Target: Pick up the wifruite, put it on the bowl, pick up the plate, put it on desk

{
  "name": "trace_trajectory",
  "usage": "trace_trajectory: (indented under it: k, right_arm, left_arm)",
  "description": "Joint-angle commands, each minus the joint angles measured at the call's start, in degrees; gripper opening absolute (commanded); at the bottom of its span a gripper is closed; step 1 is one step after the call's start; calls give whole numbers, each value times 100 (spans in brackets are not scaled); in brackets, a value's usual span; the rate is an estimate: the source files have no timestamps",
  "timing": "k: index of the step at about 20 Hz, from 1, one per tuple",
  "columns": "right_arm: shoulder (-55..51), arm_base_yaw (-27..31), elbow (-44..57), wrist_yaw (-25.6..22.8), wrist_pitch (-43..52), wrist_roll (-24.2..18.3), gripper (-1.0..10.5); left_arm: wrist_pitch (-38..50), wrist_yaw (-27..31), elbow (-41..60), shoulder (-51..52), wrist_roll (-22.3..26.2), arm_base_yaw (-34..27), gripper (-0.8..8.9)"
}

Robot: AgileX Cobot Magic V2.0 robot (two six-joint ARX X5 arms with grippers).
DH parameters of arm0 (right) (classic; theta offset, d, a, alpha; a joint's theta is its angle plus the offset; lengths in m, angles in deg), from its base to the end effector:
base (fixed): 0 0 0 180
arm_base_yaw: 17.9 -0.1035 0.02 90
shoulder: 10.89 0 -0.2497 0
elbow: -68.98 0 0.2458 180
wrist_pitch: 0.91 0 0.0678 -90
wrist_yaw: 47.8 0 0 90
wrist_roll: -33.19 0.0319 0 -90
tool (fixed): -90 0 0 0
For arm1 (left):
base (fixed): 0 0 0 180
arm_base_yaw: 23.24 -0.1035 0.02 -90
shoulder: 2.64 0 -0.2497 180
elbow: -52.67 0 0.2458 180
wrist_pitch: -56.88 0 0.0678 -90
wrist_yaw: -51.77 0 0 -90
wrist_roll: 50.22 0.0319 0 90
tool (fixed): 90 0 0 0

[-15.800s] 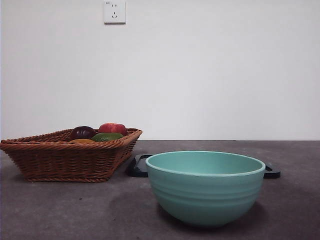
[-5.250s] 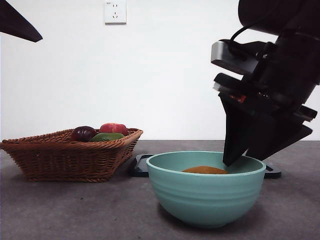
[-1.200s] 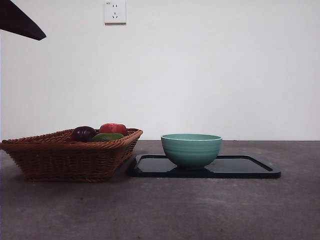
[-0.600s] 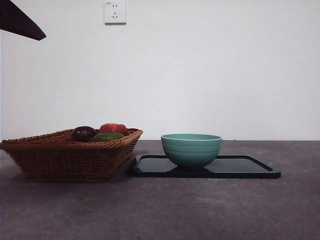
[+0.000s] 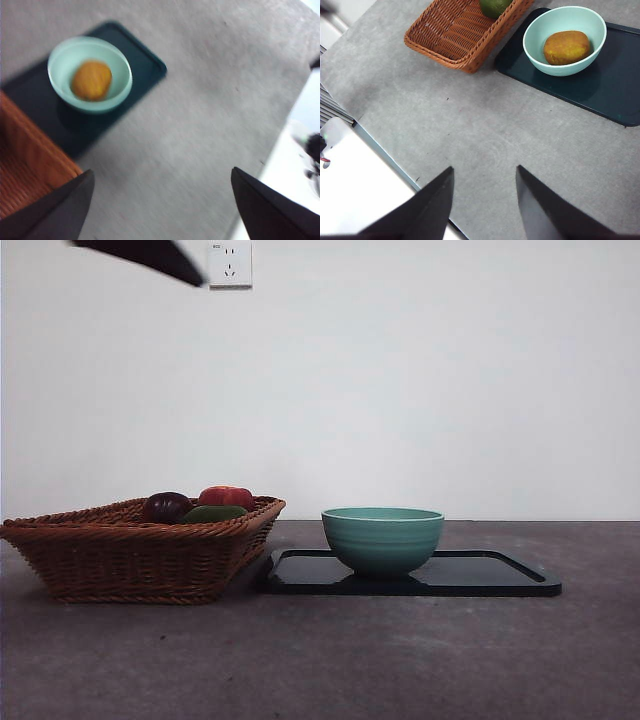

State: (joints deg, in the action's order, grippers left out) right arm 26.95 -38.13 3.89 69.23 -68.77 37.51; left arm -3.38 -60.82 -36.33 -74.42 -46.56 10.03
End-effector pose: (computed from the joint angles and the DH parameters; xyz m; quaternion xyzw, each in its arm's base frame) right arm 0.1023 0.0532 0.3066 0.0529 0.3603 0.3626 0.8578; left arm 0.2005 -0.1462 0.3471 0.0604 0.3511 -0.4472 0.8204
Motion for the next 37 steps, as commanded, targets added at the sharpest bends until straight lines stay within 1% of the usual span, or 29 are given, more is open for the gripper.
trace_trajectory:
  k: [1,2,4,6,10,13,16,19,22,28,29,37]
  right_arm:
    - [22,-33,-55,24,57,15,199]
    - [22,-33,-55,24,57,17,199]
    - [22,-33,-55,24,57,17,199]
    - [22,-33,-55,24,57,17,199]
    - [22,-33,-55,24,57,15,199]
    - [22,-33,-55,24,52,15,199]
    - [22,-33,-55,63,48,15,199]
    - [22,-33,-55,61,50,13,199]
    - [22,-33,-55,61,46,15,199]
    - [22,-33,-55,61,-90,13,199]
    - [22,-33,-55,61,-94,13,199]
    - [22,-33,-55,61,-103,15,199]
  left_arm:
    - [31,256,-916,-1016,623,125,437]
    - [28,424,-1270,-1421,796,155,437]
    - [-22,688,-1969,-2199,973,208,437]
    - [-66,837,-2610,-2887,1165,205,437]
    - [-131,909,-3663,-4002,1375,210,437]
    - [-120,911,-4131,-4621,1480,254,437]
    - [-9,914,-4192,-5071,1631,273,437]
    - [-11,914,-4192,-5407,1670,302,437]
    - [138,977,-4192,-5593,1738,391,437]
    - [262,1152,-4192,-5838,2096,568,437]
    - [278,1231,-4192,-5862,2122,577,437]
    - [260,1250,-4192,-6140,2120,579,437]
